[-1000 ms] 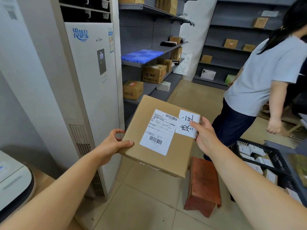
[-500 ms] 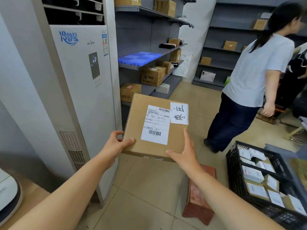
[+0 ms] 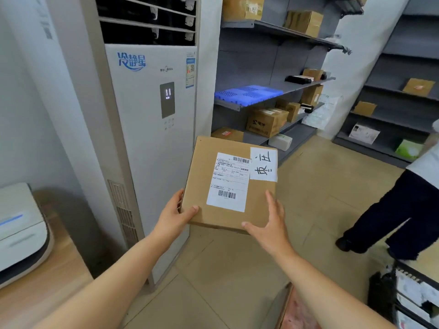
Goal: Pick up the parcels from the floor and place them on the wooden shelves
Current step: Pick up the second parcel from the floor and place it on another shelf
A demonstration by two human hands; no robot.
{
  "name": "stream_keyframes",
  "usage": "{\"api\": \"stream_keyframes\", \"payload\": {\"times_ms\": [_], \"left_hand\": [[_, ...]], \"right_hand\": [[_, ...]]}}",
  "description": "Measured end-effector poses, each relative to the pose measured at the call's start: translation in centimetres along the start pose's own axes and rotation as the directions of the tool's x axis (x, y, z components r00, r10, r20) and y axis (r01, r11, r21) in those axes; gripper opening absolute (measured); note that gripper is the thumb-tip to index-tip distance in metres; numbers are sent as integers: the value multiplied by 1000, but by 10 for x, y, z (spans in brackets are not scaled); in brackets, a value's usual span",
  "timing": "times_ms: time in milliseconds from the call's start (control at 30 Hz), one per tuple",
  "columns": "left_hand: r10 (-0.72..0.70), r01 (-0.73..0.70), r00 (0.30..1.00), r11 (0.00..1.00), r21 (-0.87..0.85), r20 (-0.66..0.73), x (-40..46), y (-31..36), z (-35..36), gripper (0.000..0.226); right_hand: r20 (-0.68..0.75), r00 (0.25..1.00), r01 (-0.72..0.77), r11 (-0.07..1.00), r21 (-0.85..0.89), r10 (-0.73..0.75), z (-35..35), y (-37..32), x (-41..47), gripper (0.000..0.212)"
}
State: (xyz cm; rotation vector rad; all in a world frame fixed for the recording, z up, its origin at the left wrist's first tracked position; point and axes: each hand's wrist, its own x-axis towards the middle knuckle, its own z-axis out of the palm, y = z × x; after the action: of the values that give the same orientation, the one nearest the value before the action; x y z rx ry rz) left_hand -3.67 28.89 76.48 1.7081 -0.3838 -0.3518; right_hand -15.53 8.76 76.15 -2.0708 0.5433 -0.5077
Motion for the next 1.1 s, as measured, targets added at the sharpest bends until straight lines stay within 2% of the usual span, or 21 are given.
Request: {"api": "stream_keyframes", "payload": {"times_ms": [100,267,500,800,933,1100], "left_hand": [[12,-10,996,1000,29,-85,-4,5,3,48],[11,18,969,993,115,-246,-20,3,-5,66],[42,51,889,980,190,-456,-56,0,-29,72],[19,149,758,968,201,-651,-122,-12,-77,92],[57,189,692,948,257,-720,-154,-17,-104,100],[137,217,661,906,363,-738,-196,-27,-145,101]], "right_hand": [[79,994,71,997,0,-71,-2,-2,19,100],[210,962,171,985,33,-174,7,-6,37,101],[343,899,254,962,99,-272,39,-23,39,101],[500,761,379,909,176,-414,94,-67,14,101],[550,691,427,879,212,-468,124,-94,-7,100],[609,596,451,846,286,-523,168,-129,-37,99]]}}
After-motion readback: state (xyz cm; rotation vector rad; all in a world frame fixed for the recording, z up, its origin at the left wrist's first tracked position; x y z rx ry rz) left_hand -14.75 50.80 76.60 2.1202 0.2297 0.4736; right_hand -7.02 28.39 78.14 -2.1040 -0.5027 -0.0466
